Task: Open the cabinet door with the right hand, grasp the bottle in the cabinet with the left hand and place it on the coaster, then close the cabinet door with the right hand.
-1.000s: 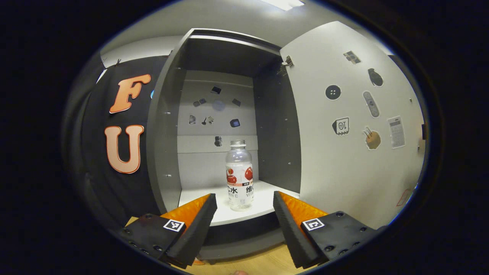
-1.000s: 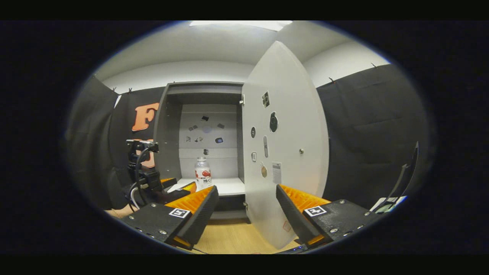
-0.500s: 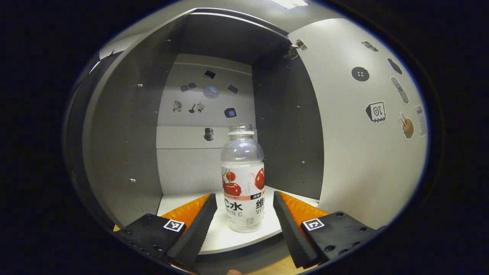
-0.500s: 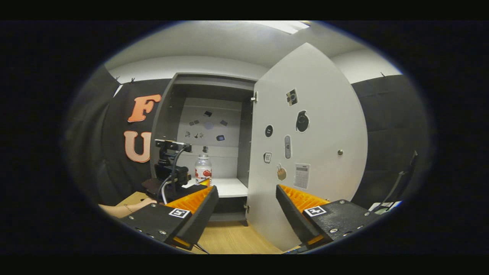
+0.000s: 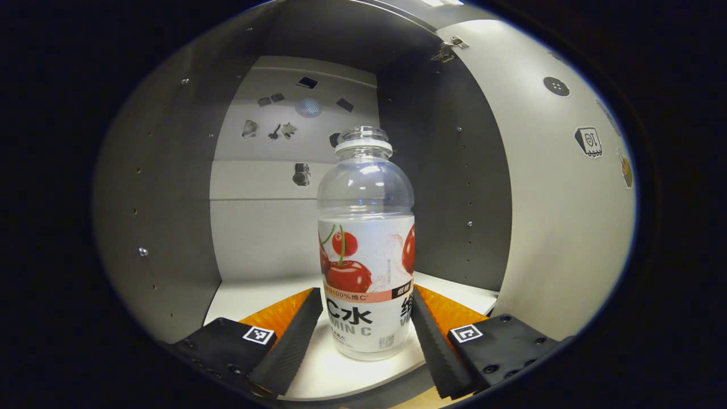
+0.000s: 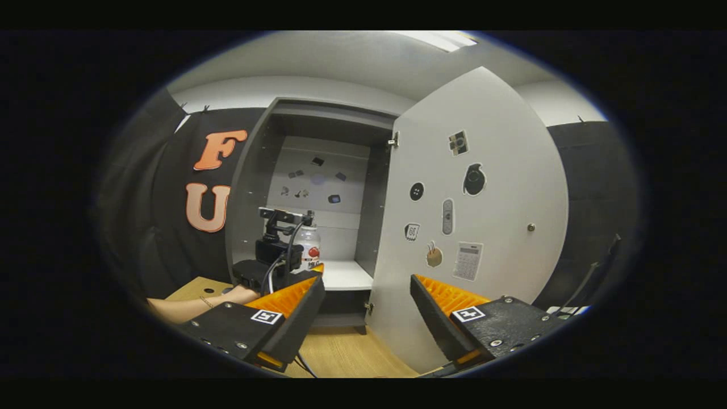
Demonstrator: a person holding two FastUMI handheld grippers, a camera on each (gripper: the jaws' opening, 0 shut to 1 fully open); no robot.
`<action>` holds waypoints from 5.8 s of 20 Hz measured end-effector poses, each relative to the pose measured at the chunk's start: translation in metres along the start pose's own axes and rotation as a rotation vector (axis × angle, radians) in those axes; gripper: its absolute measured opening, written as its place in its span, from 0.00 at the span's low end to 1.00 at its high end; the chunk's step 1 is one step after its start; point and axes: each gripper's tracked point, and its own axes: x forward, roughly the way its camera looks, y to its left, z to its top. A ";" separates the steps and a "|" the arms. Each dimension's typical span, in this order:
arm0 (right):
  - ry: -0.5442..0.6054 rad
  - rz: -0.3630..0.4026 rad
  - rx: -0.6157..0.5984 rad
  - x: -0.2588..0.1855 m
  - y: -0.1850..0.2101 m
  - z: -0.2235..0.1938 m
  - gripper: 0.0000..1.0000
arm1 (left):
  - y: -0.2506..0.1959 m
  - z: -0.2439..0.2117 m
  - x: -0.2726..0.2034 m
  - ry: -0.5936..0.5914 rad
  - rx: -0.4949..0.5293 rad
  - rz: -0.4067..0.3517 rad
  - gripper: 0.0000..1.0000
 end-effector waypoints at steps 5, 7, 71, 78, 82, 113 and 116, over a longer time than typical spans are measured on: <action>0.012 0.001 -0.002 -0.002 -0.004 -0.004 0.93 | -0.004 -0.006 0.003 0.019 -0.006 -0.003 0.86; 0.013 0.008 -0.002 -0.006 -0.006 -0.004 0.93 | -0.003 -0.005 0.002 0.014 0.005 0.006 0.85; 0.152 0.291 -0.006 -0.053 0.114 -0.145 0.95 | 0.071 -0.316 -0.355 0.301 -0.033 0.318 0.81; 0.160 0.247 0.037 -0.050 0.092 -0.144 0.93 | 0.071 -0.329 -0.359 0.391 -0.044 0.323 0.81; 0.164 0.253 0.031 -0.048 0.090 -0.145 0.97 | 0.071 -0.331 -0.363 0.407 -0.035 0.329 0.81; 0.154 0.280 0.045 -0.058 0.082 -0.130 0.95 | 0.072 -0.294 -0.364 0.414 -0.051 0.344 0.96; 0.134 0.275 0.045 -0.057 0.077 -0.122 0.95 | 0.076 -0.271 -0.358 0.381 -0.047 0.349 0.97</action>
